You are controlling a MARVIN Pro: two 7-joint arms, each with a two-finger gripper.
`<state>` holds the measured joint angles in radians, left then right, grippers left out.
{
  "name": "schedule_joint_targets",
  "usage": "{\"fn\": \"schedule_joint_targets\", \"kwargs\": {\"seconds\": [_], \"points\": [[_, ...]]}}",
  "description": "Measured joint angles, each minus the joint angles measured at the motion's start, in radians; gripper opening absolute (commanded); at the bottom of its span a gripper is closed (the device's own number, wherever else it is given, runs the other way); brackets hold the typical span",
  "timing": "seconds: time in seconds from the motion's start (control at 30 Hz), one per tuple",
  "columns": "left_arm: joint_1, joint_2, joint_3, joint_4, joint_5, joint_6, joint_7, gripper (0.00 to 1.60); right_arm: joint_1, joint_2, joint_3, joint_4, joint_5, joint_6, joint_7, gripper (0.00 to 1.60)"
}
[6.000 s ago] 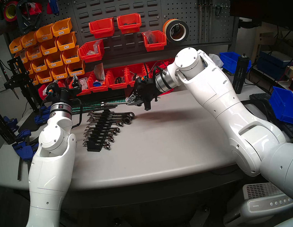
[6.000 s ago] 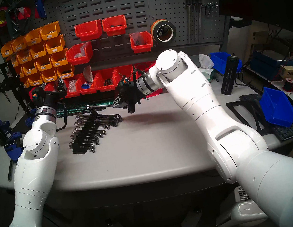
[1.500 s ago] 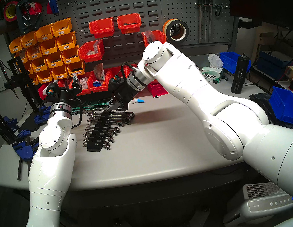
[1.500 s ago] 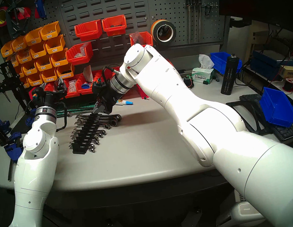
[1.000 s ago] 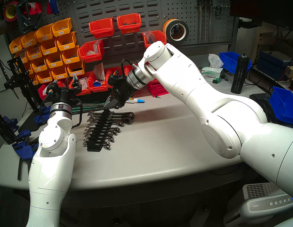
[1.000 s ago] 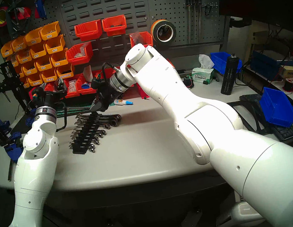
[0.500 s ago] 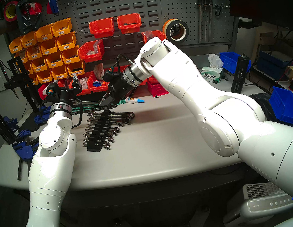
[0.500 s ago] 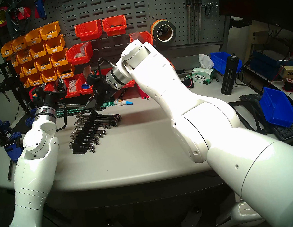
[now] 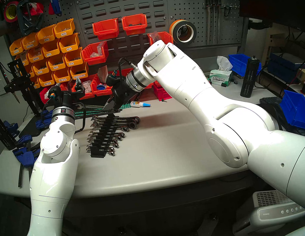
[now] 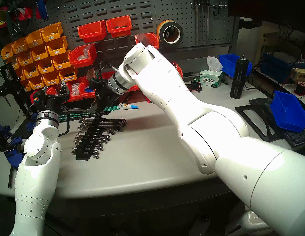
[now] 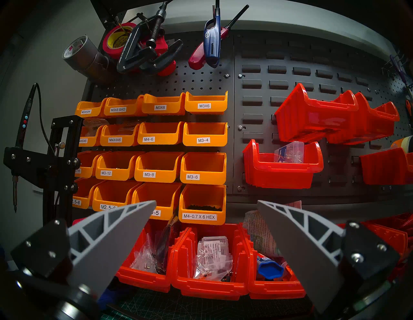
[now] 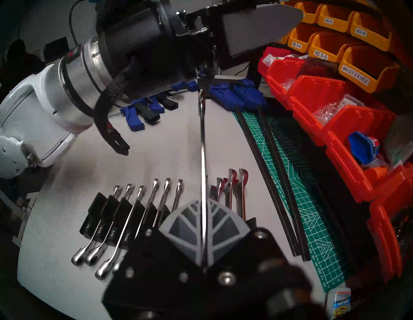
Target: Put the wrenches on the table into the correct slot in the case
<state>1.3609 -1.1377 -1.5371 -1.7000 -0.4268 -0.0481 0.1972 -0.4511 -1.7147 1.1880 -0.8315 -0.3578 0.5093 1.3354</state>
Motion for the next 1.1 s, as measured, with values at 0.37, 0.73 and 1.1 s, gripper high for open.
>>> {"fn": "schedule_joint_targets", "kwargs": {"seconds": [0.37, 0.73, 1.1], "points": [[0.000, 0.000, 0.000, 0.000, 0.000, 0.000, 0.000, 1.60, -0.003, 0.000, -0.024, -0.011, 0.015, 0.057, -0.059, 0.00], [0.000, 0.000, 0.000, 0.000, 0.000, 0.000, 0.000, 1.60, 0.002, 0.001, -0.056, -0.006, 0.069, 0.086, -0.091, 0.00], [0.000, 0.000, 0.000, 0.000, 0.000, 0.000, 0.000, 1.60, 0.011, 0.003, -0.091, 0.012, 0.129, 0.100, -0.105, 0.00]]}}
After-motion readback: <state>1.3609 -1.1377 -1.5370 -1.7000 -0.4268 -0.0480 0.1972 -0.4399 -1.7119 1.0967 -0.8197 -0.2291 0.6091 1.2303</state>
